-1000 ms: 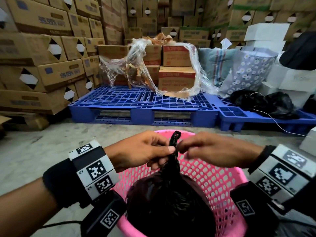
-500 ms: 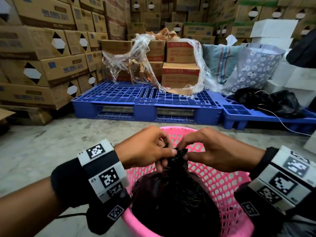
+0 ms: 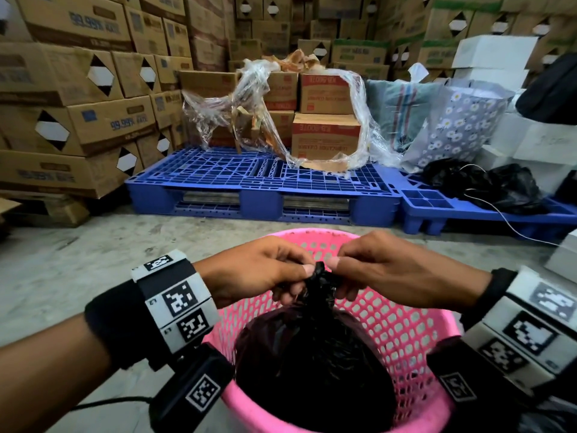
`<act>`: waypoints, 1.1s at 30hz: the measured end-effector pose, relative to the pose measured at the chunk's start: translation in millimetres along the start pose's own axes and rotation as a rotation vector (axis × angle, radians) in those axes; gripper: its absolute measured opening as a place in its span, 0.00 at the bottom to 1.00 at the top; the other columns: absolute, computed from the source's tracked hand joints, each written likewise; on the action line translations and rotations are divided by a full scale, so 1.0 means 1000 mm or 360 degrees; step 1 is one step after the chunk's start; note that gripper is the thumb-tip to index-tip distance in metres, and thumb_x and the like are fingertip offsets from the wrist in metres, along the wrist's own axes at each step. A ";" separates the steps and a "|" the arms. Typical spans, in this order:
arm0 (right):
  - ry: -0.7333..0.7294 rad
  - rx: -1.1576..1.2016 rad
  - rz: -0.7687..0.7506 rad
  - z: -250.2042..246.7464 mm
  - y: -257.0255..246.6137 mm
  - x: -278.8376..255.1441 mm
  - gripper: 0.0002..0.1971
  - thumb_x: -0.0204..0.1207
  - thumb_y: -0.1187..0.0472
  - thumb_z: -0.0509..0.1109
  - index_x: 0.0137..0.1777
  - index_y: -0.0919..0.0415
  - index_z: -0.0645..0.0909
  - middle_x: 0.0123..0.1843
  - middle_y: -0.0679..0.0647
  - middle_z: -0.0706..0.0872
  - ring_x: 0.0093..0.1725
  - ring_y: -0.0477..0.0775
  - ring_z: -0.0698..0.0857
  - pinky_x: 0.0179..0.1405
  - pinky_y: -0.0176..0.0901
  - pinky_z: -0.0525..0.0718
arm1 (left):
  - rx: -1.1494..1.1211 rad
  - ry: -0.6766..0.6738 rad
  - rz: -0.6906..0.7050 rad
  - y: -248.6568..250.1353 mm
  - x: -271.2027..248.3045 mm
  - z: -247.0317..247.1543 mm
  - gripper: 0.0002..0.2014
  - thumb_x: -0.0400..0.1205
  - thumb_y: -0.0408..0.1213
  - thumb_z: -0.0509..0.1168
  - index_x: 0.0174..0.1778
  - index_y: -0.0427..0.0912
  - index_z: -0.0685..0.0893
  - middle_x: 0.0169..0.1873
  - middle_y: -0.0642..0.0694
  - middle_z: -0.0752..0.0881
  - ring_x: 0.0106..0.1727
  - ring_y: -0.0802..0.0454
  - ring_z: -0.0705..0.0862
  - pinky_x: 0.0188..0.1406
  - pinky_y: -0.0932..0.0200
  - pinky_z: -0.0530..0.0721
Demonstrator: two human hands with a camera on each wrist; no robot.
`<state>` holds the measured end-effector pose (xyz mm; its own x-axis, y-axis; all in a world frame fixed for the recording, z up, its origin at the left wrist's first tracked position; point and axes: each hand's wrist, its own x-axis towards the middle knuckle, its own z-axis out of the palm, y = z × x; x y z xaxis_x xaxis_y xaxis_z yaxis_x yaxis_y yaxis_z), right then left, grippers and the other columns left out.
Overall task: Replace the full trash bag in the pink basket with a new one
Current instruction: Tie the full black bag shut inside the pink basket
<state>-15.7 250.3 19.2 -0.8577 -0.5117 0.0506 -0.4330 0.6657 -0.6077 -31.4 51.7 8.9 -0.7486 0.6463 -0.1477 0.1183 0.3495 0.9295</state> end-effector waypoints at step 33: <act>0.0189 -0.0691 0.0394 -0.029 0.033 -0.024 0.31 0.77 0.45 0.66 0.79 0.51 0.67 0.77 0.52 0.77 0.73 0.47 0.77 0.71 0.42 0.74 | 0.0671 -0.0253 0.0083 -0.003 0.011 -0.025 0.07 0.82 0.29 0.61 0.44 0.30 0.82 0.33 0.37 0.88 0.36 0.38 0.89 0.41 0.53 0.85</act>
<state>-17.8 300.0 20.9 -0.9638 -0.2614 0.0520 -0.2663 0.9364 -0.2287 -56.1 40.5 13.3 -0.6291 0.7550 -0.1850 0.4331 0.5380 0.7231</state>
